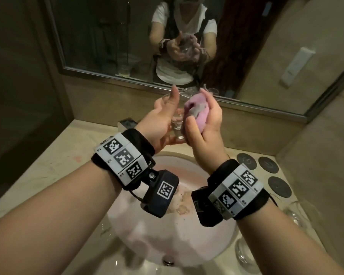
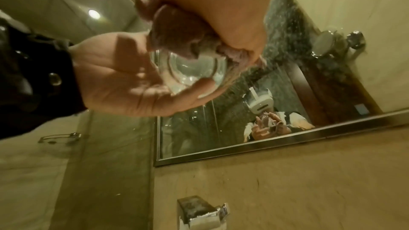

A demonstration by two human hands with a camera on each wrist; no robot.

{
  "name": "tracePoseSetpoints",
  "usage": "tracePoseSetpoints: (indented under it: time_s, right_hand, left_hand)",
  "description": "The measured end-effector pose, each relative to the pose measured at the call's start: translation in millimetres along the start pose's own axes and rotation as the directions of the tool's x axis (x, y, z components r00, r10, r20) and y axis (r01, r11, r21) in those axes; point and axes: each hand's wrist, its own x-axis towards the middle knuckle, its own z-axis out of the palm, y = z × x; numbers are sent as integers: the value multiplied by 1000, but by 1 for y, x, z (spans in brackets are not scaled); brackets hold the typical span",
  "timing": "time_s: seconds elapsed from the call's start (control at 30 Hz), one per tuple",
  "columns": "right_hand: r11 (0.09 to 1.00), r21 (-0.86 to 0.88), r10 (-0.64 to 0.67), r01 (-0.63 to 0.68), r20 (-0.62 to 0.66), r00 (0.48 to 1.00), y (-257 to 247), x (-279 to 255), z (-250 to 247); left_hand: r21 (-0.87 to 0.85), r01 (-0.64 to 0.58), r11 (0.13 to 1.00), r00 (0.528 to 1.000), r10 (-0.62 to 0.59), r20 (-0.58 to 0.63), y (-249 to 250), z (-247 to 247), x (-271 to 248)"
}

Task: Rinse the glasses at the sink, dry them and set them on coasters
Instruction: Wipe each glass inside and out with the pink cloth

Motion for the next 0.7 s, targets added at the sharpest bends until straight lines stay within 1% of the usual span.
tracePoseSetpoints:
  time_s: [0.03,0.07,0.13,0.17,0.2,0.23,0.27,0.3,0.33,0.37,0.4,0.43,0.47,0.5,0.53,0.57,0.6,0.63,0.7]
  right_hand:
    - [994,-71,-74,77,39,996,-1,-2,-2]
    - [986,-110,-119,126,71,990,0,-2,-3]
    - [976,-132,-162,175,104,981,-1,2,-4]
    - [971,-127,-191,202,98,977,-3,5,-4]
    - [963,-109,-239,245,71,968,-4,7,-3]
    - [958,-44,-283,285,39,958,-6,10,-3]
    - [953,62,-298,298,2,955,-3,14,-2]
    - [950,184,-252,252,-20,967,-6,17,-1]
    - [945,285,-160,160,-23,987,-2,21,-1]
    - [927,372,-41,43,-13,999,0,24,-2]
    - [881,464,98,-95,19,995,-1,25,-1]
    - [797,557,249,-234,51,967,-2,25,-1]
    - [694,634,362,-343,104,926,-4,26,-1]
    - [639,654,450,-404,108,886,-5,26,-2]
    - [641,647,482,-414,81,872,-4,26,-3]
    - [663,628,489,-408,50,871,-3,24,-4]
    - [691,611,473,-386,21,881,1,24,-3]
    - [720,595,445,-357,0,896,-1,24,-2]
    - [763,573,381,-298,-27,924,1,26,2]
  left_hand:
    - [47,-11,999,1000,12,-16,1,0,-1]
    - [83,-19,996,1000,21,-20,-1,0,-1]
    - [142,-13,990,1000,15,-12,-7,-4,0]
    - [162,-13,987,1000,14,-4,-9,-5,0]
    - [158,-11,987,1000,8,21,-11,-7,0]
    - [140,-5,990,999,-3,54,-13,-9,1]
    - [115,5,993,997,-14,77,-13,-9,1]
    - [97,21,995,996,-29,90,-12,-9,-1]
    - [88,38,995,994,-47,100,-10,-9,-2]
    - [84,56,995,992,-65,108,-10,-9,-3]
    - [72,65,995,991,-73,114,-10,-10,-2]
    - [51,65,997,991,-70,112,-11,-11,0]
    - [22,70,997,991,-72,113,-12,-11,0]
    - [2,86,996,990,-86,115,-12,-12,1]
    - [-8,105,994,988,-104,115,-12,-11,1]
    - [-6,120,993,988,-119,101,-11,-10,1]
    - [-6,132,991,989,-131,67,-9,-9,2]
    - [-4,130,991,991,-130,11,-7,-6,4]
    - [-4,85,996,986,-85,-147,-6,-4,9]
